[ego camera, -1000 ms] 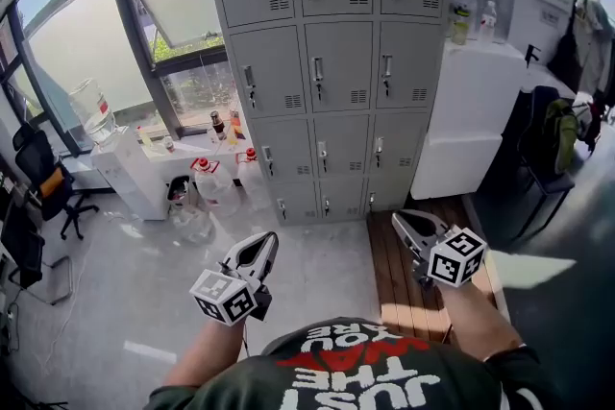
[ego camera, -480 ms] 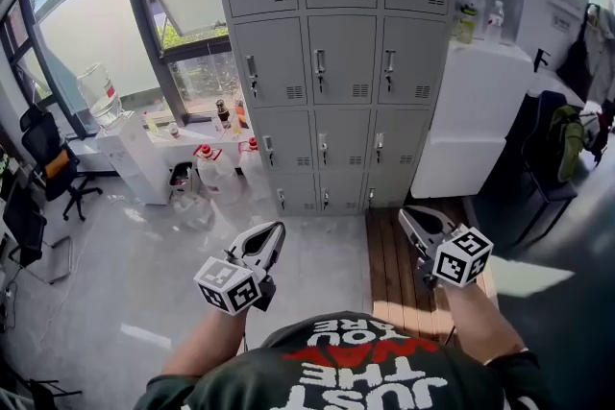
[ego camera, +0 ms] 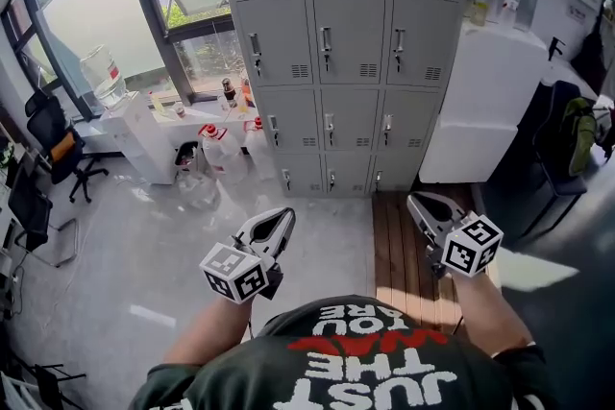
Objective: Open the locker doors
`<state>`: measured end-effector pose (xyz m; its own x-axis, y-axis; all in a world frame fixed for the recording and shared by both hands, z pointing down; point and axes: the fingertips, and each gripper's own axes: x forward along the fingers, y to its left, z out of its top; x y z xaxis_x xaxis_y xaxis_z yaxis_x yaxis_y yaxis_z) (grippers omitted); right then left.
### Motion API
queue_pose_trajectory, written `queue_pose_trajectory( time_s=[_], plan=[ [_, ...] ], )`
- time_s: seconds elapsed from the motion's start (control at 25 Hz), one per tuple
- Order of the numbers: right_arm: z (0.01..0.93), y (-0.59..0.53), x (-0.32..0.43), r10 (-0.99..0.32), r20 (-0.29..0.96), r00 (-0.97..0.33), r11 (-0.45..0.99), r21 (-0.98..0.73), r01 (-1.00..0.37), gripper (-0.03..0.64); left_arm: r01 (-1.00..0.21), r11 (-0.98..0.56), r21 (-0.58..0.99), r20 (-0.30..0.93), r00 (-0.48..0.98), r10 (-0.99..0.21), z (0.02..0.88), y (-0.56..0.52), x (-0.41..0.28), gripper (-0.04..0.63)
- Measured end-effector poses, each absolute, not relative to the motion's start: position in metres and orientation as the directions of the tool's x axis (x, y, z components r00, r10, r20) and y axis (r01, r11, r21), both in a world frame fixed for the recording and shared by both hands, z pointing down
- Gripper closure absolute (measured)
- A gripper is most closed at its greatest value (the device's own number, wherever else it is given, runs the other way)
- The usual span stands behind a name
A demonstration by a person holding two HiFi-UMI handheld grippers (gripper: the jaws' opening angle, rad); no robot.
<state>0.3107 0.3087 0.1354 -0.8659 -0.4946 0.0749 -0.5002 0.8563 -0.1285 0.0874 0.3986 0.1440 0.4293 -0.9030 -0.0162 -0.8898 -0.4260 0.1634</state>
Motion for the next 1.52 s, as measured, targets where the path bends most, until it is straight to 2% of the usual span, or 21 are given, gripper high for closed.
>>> queue_pose_trajectory(
  time_s=[0.28,0.56,0.92,1.24,1.52],
  plan=[
    [0.153,0.260,0.249,-0.497,0.104,-0.862,0.853,-0.126,-0.507,0.584,-0.881,-0.433,0.189,-0.016,0.439,-0.899,0.167,0.349,0.029,0.591],
    [0.153,0.164,0.142,-0.555,0.060,-0.830,0.823,-0.106,-0.558,0.584,-0.846,-0.498,0.193,-0.043,0.499,-0.865,0.180,0.236,-0.085,0.591],
    [0.129,0.050,0.023,-0.642,0.033,-0.766,0.757,-0.133,-0.640,0.584,-0.792,-0.591,0.154,-0.035,0.593,-0.804,0.148,0.105,-0.212,0.591],
    [0.132,-0.025,-0.011,-0.650,0.061,-0.758,0.748,-0.125,-0.651,0.584,-0.786,-0.590,0.182,-0.030,0.596,-0.803,0.156,0.028,-0.247,0.591],
    [0.069,-0.112,-0.007,-0.581,-0.018,-0.814,0.813,-0.075,-0.578,0.583,-0.834,-0.535,0.136,-0.043,0.535,-0.844,0.135,-0.032,-0.236,0.591]
  ],
)
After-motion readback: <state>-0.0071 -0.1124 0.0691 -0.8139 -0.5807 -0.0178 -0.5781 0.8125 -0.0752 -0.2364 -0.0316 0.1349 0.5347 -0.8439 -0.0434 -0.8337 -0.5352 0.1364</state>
